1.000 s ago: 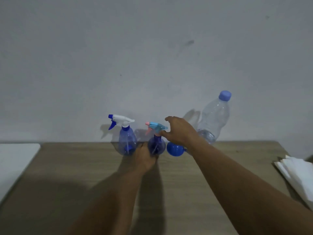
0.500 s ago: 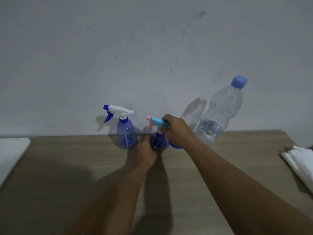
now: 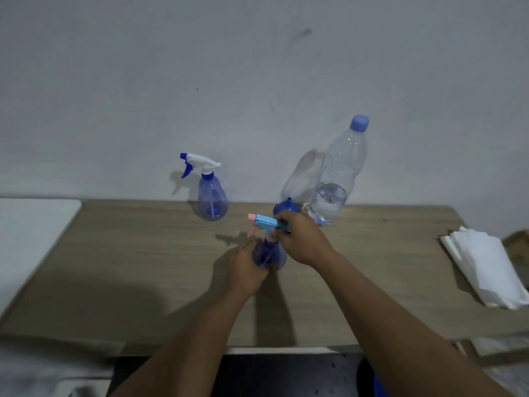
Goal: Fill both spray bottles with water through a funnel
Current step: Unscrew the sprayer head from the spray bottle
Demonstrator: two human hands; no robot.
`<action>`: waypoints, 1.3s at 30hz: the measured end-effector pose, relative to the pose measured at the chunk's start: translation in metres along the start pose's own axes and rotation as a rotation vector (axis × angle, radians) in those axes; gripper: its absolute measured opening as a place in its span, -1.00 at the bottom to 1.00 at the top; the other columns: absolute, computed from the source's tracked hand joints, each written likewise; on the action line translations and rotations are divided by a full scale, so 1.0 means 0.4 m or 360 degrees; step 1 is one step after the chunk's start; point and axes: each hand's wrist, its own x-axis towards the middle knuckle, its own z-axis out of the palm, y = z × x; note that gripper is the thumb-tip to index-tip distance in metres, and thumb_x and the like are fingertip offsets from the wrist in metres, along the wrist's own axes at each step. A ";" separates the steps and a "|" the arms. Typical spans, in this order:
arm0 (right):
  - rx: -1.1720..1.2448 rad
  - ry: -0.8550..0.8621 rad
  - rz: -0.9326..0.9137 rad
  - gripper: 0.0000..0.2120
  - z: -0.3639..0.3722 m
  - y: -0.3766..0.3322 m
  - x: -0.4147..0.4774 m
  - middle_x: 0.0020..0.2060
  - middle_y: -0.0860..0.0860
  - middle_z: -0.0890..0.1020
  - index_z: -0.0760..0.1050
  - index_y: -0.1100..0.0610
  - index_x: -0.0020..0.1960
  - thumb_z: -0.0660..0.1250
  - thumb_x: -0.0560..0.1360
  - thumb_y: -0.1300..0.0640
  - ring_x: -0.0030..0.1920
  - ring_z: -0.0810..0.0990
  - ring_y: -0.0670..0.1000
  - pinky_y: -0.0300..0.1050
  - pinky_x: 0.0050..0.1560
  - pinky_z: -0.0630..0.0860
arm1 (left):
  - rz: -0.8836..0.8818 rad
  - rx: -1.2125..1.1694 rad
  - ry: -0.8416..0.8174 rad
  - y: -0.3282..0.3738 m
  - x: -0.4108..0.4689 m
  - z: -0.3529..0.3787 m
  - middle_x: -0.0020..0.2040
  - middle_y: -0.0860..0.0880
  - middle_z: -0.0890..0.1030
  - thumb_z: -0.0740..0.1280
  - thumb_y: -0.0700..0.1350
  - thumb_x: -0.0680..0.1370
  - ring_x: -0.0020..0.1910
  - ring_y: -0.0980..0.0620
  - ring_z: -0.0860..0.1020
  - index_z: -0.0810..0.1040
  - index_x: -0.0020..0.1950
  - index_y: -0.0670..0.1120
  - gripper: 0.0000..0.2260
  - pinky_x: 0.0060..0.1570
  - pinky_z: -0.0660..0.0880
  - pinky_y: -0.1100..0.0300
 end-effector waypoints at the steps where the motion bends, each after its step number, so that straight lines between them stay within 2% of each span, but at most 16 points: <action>1: 0.0026 0.0004 -0.0002 -0.84 0.000 0.004 -0.020 -0.12 -0.05 0.53 0.54 0.11 0.14 0.37 0.56 0.18 -0.10 0.47 -0.01 -0.18 -0.19 0.31 | 0.0000 0.0014 0.0006 -0.010 -0.011 0.007 -0.09 0.10 0.67 0.57 -0.10 0.19 -0.12 0.05 0.65 0.57 0.03 0.09 -0.55 -0.08 0.62 -0.03; 7: 0.0329 0.0100 0.0104 -0.85 0.049 0.049 -0.100 -0.04 -0.08 0.64 0.56 0.02 0.07 0.43 0.51 0.13 -0.01 0.59 -0.04 -0.17 -0.05 0.47 | 0.0002 0.0129 -0.0063 0.000 -0.090 0.006 0.01 0.12 0.67 0.59 -0.18 0.24 -0.04 0.14 0.63 0.59 0.16 0.10 -0.47 0.00 0.60 0.16; 9: 0.0511 0.0184 0.0156 -0.80 0.080 0.057 -0.111 -0.03 -0.11 0.66 0.57 0.01 0.09 0.47 0.49 0.11 0.00 0.62 -0.10 -0.23 -0.01 0.51 | 0.0009 0.0162 -0.0069 -0.004 -0.093 0.009 0.01 0.15 0.66 0.56 -0.22 0.25 -0.02 0.16 0.62 0.59 0.15 0.13 -0.48 -0.03 0.56 0.31; 12: 0.0623 0.0285 0.0203 -0.69 0.123 0.060 -0.120 -0.06 -0.14 0.63 0.50 0.02 0.11 0.53 0.45 0.13 -0.09 0.61 -0.24 -0.45 -0.15 0.47 | 0.0022 0.0187 -0.0028 -0.003 -0.094 0.004 0.02 0.10 0.64 0.51 -0.28 0.30 0.00 0.09 0.60 0.61 0.15 0.03 -0.54 -0.14 0.39 0.57; 15: 0.0824 0.0466 0.0339 -0.59 0.157 0.059 -0.125 -0.08 -0.19 0.62 0.44 0.08 0.15 0.57 0.41 0.14 -0.16 0.61 -0.33 -0.48 -0.23 0.47 | 0.0099 0.0262 -0.0081 -0.001 -0.096 -0.013 0.00 0.12 0.57 0.44 -0.30 0.38 -0.07 0.17 0.47 0.59 0.21 -0.04 -0.58 -0.20 0.29 0.68; 19: 0.0906 0.0617 0.0406 -0.67 0.194 0.070 -0.112 -0.12 -0.11 0.67 0.52 0.14 0.04 0.58 0.40 0.10 -0.14 0.63 -0.29 -0.42 -0.22 0.50 | 0.0134 0.0288 -0.0139 -0.025 -0.073 -0.010 0.06 0.10 0.59 0.51 -0.28 0.37 -0.02 0.16 0.53 0.59 0.22 -0.06 -0.57 -0.17 0.30 0.68; 23: 0.0989 0.0685 0.0337 -0.73 0.210 0.087 -0.107 -0.08 -0.07 0.69 0.56 0.13 0.09 0.54 0.43 0.14 -0.06 0.67 -0.16 -0.31 -0.10 0.59 | 0.0151 0.0264 -0.0168 -0.033 -0.056 -0.011 0.02 0.15 0.63 0.56 -0.21 0.35 -0.03 0.15 0.57 0.59 0.18 0.03 -0.56 -0.19 0.37 0.62; 25: 0.0996 0.0709 0.0270 -0.74 0.216 0.090 -0.101 -0.07 -0.04 0.70 0.58 0.13 0.12 0.52 0.45 0.18 -0.04 0.68 -0.13 -0.22 -0.02 0.62 | 0.0139 0.0214 -0.0170 -0.037 -0.054 -0.006 0.01 0.17 0.63 0.57 -0.19 0.35 -0.01 0.15 0.60 0.60 0.18 0.03 -0.56 -0.13 0.45 0.51; 27: 0.1019 0.0717 0.0232 -0.77 0.224 0.095 -0.095 -0.06 -0.02 0.71 0.58 0.13 0.12 0.48 0.48 0.23 -0.03 0.69 -0.07 -0.08 0.04 0.64 | 0.0131 0.0090 -0.0162 -0.040 -0.052 -0.003 0.04 0.09 0.68 0.58 -0.18 0.32 0.01 0.09 0.65 0.61 0.20 -0.01 -0.53 0.02 0.59 0.23; 28: 0.1030 0.0698 0.0208 -0.80 0.229 0.098 -0.093 -0.06 -0.01 0.70 0.59 0.13 0.11 0.45 0.49 0.24 -0.02 0.69 -0.06 -0.02 0.07 0.64 | 0.0106 0.0058 -0.0159 -0.042 -0.051 -0.003 0.04 0.06 0.69 0.58 -0.17 0.31 0.01 0.07 0.66 0.61 0.20 -0.02 -0.53 0.04 0.60 0.15; 30: 0.0990 0.0645 0.0145 -0.85 0.235 0.102 -0.095 -0.05 0.00 0.70 0.60 0.08 0.09 0.38 0.54 0.21 0.00 0.68 -0.04 0.08 0.09 0.62 | -0.0002 0.0049 -0.0167 -0.036 -0.052 -0.005 -0.01 0.05 0.70 0.58 -0.10 0.29 -0.05 0.05 0.66 0.62 0.17 -0.06 -0.55 -0.03 0.60 0.15; 32: 0.0941 0.0579 0.0118 -0.84 0.230 0.105 -0.097 -0.01 -0.04 0.69 0.58 -0.03 0.11 0.35 0.56 0.15 0.03 0.66 -0.09 0.06 0.10 0.61 | -0.0080 0.0031 -0.0167 -0.036 -0.048 -0.002 -0.06 0.03 0.71 0.57 0.04 0.24 -0.08 0.03 0.68 0.63 0.12 -0.06 -0.52 -0.05 0.63 0.04; 35: 0.1002 0.0541 0.0198 -0.67 0.217 0.107 -0.098 -0.01 -0.17 0.66 0.46 -0.11 0.19 0.48 0.49 0.08 0.00 0.65 -0.22 -0.17 0.05 0.63 | -0.0104 0.0052 -0.0148 -0.036 -0.051 0.001 -0.08 0.02 0.71 0.59 0.07 0.25 -0.08 0.05 0.68 0.63 0.11 -0.05 -0.51 -0.05 0.63 0.04; 37: 0.1011 0.0550 0.0265 -0.61 0.212 0.109 -0.095 -0.06 -0.15 0.66 0.44 -0.05 0.13 0.56 0.42 0.05 -0.05 0.65 -0.21 -0.19 0.00 0.63 | -0.0106 0.0072 -0.0120 -0.028 -0.059 0.003 -0.08 0.00 0.71 0.61 -0.03 0.28 -0.08 0.04 0.68 0.63 0.09 -0.08 -0.57 -0.06 0.62 0.08; 39: 0.0944 0.0540 0.0253 -0.70 0.206 0.106 -0.091 -0.13 -0.11 0.66 0.47 0.05 0.02 0.55 0.43 0.06 -0.10 0.66 -0.16 -0.11 -0.04 0.63 | -0.0099 0.0035 -0.0090 -0.019 -0.070 0.004 -0.13 0.02 0.71 0.60 -0.05 0.28 -0.15 0.16 0.67 0.62 0.04 -0.05 -0.62 -0.08 0.63 0.13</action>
